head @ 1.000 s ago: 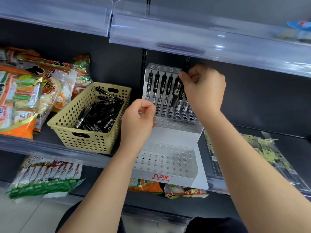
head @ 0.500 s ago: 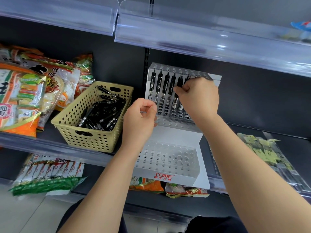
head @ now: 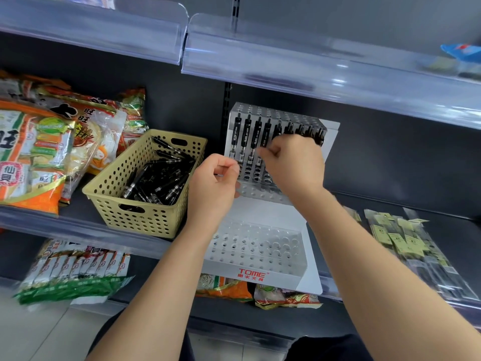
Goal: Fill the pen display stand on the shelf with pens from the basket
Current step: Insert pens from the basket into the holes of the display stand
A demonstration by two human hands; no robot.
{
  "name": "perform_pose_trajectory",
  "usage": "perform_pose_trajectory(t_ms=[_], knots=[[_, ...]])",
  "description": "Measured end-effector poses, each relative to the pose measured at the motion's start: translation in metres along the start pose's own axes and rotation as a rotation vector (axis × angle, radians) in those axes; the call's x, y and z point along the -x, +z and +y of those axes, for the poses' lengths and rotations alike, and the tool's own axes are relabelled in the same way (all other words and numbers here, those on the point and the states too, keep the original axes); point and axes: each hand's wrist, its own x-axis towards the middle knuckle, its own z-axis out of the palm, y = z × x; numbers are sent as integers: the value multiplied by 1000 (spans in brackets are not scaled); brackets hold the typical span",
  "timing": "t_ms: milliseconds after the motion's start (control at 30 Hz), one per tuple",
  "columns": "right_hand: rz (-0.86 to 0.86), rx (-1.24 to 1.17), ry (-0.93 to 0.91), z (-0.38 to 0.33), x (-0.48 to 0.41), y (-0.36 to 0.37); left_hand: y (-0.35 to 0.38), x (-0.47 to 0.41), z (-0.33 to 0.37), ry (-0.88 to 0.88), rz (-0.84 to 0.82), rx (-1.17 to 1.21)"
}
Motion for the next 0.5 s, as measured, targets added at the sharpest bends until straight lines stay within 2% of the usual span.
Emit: perform_pose_trajectory(t_ms=[233, 400, 500], knots=[[-65, -145, -262, -38, 11, 22, -33, -19, 7, 38, 39, -145], [-189, -181, -401, -77, 16, 51, -87, -59, -14, -14, 67, -445], [-327, -139, -400, -94, 18, 71, -112, -80, -28, -123, -26, -716]])
